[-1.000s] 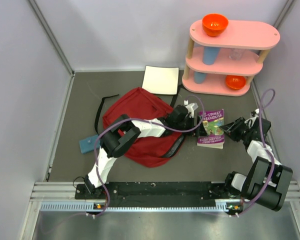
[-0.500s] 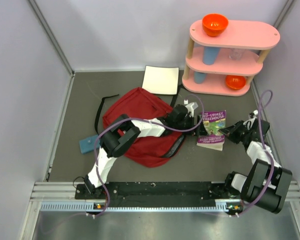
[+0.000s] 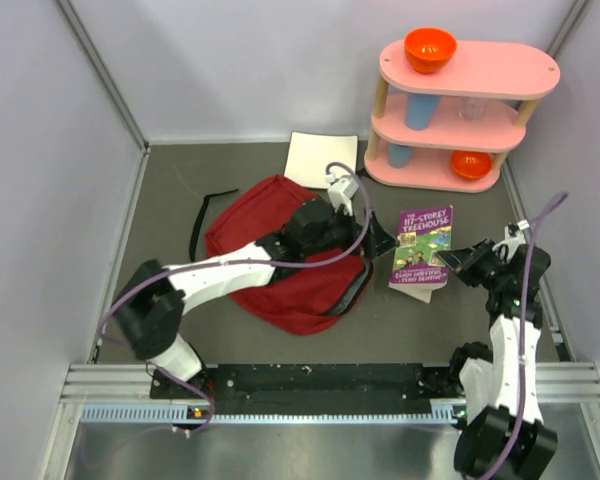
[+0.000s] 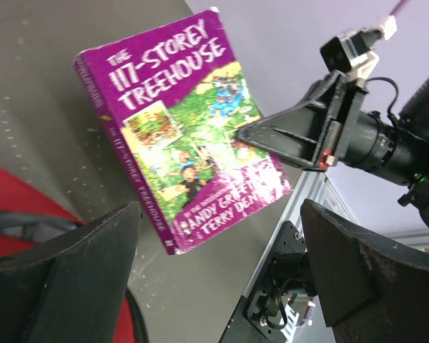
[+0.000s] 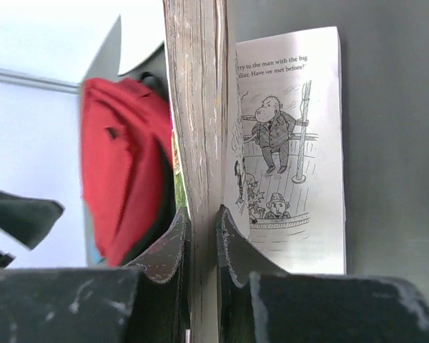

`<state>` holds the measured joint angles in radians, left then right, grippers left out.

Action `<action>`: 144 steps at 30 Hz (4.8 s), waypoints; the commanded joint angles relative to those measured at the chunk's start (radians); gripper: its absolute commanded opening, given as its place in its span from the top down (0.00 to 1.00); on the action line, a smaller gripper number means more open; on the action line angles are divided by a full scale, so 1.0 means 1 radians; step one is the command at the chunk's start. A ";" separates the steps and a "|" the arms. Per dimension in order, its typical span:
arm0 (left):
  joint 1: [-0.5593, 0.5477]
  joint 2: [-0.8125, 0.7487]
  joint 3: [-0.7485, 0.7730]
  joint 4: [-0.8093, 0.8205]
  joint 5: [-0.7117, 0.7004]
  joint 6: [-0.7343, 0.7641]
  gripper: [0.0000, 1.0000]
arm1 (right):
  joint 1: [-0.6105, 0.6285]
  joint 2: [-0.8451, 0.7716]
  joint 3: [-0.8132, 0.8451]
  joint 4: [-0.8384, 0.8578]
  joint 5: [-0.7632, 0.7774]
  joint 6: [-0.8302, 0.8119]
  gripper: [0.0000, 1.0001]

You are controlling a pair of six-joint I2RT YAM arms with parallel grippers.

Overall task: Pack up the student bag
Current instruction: Pick up the book from the center of the board.

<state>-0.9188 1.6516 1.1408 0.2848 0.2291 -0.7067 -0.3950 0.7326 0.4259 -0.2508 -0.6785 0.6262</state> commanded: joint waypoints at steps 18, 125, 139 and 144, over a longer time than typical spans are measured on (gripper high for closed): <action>0.023 -0.280 -0.394 0.393 -0.088 -0.103 0.01 | 0.116 -0.193 -0.116 0.541 -0.392 0.490 1.00; 0.028 -0.958 -0.808 0.521 -0.422 -0.099 1.00 | 1.285 0.547 -0.158 1.688 0.425 0.590 0.15; 0.037 -1.035 -0.796 0.312 -0.534 -0.102 1.00 | 1.282 0.447 -0.073 1.479 0.421 0.510 0.33; 0.037 -0.983 -0.799 0.366 -0.511 -0.126 1.00 | 1.283 0.510 -0.085 1.601 0.407 0.563 0.45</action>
<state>-0.8852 0.6266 0.3218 0.5873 -0.2810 -0.8177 0.8749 1.2083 0.2996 1.1542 -0.2344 1.1587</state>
